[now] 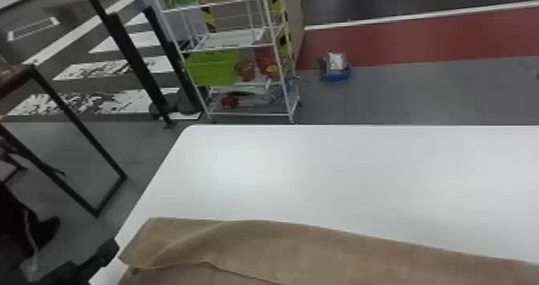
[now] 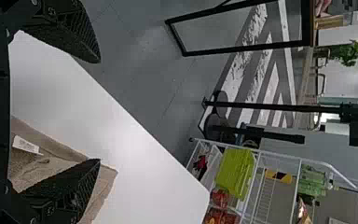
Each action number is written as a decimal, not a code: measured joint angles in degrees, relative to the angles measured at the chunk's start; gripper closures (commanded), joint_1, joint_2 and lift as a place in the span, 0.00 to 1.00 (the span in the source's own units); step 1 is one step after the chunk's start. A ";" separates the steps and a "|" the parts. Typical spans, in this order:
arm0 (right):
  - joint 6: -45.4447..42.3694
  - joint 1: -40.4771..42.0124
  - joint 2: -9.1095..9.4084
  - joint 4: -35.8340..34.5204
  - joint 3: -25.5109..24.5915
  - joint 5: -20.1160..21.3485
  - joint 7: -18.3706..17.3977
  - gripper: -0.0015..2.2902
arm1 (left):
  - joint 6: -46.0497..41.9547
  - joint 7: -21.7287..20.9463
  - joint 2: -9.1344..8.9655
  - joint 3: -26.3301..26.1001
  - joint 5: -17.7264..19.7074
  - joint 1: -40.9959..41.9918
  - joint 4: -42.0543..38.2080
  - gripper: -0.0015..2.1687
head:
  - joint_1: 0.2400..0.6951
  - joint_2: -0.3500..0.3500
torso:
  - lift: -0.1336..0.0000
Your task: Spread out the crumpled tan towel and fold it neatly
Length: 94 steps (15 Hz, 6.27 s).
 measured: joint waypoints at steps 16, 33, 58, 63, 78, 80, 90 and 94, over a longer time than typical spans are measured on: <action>-7.09 -3.08 4.03 10.41 -2.54 -0.60 0.00 0.52 | 5.72 -3.22 0.00 -1.57 -2.31 -2.08 0.08 0.08 | 1.00 1.00 | 0.08; -7.85 -3.31 4.41 10.66 -1.48 -0.22 0.00 0.52 | 16.06 -3.98 0.00 -0.32 2.20 -2.10 -3.06 0.65 | 1.00 1.00 | 0.08; -7.51 19.52 -0.23 -8.37 -29.87 -7.24 0.00 0.52 | 23.99 -8.19 0.00 10.10 8.81 -3.76 -5.61 0.65 | 1.00 1.00 | 0.08; -8.49 21.87 -0.30 -8.58 -28.91 -7.00 0.00 0.52 | 24.39 -8.51 0.00 9.83 8.63 -3.73 -4.58 0.65 | 1.00 1.00 | 0.08; -11.60 24.82 -0.40 -8.60 -34.80 -9.16 0.00 0.52 | 28.63 -9.89 0.00 12.88 8.87 -3.60 -4.69 0.65 | 1.00 1.00 | 0.08; -12.29 26.48 -0.44 -8.64 -35.21 -9.12 0.00 0.52 | 28.65 -10.07 0.00 13.23 8.87 -3.60 -4.44 0.65 | 1.00 1.00 | 0.08; -12.65 29.08 -0.90 -8.89 -35.19 -8.49 0.00 0.52 | 28.48 -11.27 0.00 14.35 8.86 -3.60 -3.18 0.65 | 1.00 1.00 | 0.08; -12.65 29.43 -0.95 -8.91 -34.02 -8.07 0.00 0.52 | 28.48 -11.88 0.00 14.35 8.76 -3.60 -3.02 0.65 | 1.00 1.00 | 0.08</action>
